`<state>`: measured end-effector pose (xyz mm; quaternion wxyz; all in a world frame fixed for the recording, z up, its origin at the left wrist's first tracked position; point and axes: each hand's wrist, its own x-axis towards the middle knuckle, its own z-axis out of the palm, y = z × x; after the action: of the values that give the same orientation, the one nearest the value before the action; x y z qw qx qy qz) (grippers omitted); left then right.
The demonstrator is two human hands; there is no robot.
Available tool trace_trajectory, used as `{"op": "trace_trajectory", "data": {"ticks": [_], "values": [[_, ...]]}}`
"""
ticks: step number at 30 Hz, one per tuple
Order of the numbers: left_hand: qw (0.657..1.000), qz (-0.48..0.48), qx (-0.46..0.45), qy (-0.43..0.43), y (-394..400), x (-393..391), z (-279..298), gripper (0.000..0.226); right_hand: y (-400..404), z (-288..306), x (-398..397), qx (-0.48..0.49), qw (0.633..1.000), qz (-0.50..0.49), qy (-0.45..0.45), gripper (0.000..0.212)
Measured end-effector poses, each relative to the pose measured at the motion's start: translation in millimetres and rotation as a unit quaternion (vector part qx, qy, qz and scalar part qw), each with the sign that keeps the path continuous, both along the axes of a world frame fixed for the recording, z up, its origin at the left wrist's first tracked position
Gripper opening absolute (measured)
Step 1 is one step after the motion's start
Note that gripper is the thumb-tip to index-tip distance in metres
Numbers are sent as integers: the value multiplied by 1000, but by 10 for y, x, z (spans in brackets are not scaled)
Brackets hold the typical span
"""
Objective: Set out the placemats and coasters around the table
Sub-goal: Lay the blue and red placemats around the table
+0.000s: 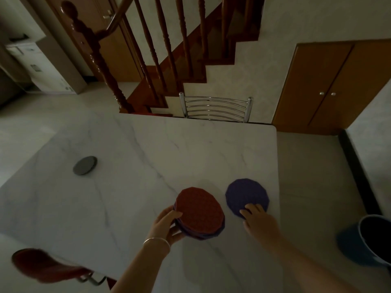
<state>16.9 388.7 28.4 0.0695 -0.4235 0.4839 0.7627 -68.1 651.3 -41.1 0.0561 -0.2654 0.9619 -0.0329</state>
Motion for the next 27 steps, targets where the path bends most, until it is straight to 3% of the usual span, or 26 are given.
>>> {"op": "trace_trajectory", "data": {"ticks": [4,9,11,13,15,21,27], "values": [[1000,8,2,-2,-23,5,-18,21,-14,-31,-34,0,998,-13,-56,38],[1000,-4,16,4,-26,-50,-12,21,-193,217,-1,-224,965,-122,-61,32],[999,-19,23,11,-22,-85,0,23,-358,380,40,-300,929,-162,-147,37],[999,-31,38,20,-26,-112,20,24,-524,542,87,-357,869,-217,-265,50],[997,-48,53,27,-70,-129,51,23,-662,657,133,-401,821,-261,-312,53],[987,-120,82,63,-554,-48,162,23,-1073,885,432,-462,776,-356,-240,42],[970,-205,84,98,-1368,207,240,31,-1772,1081,980,-564,674,-429,-209,32]]}}
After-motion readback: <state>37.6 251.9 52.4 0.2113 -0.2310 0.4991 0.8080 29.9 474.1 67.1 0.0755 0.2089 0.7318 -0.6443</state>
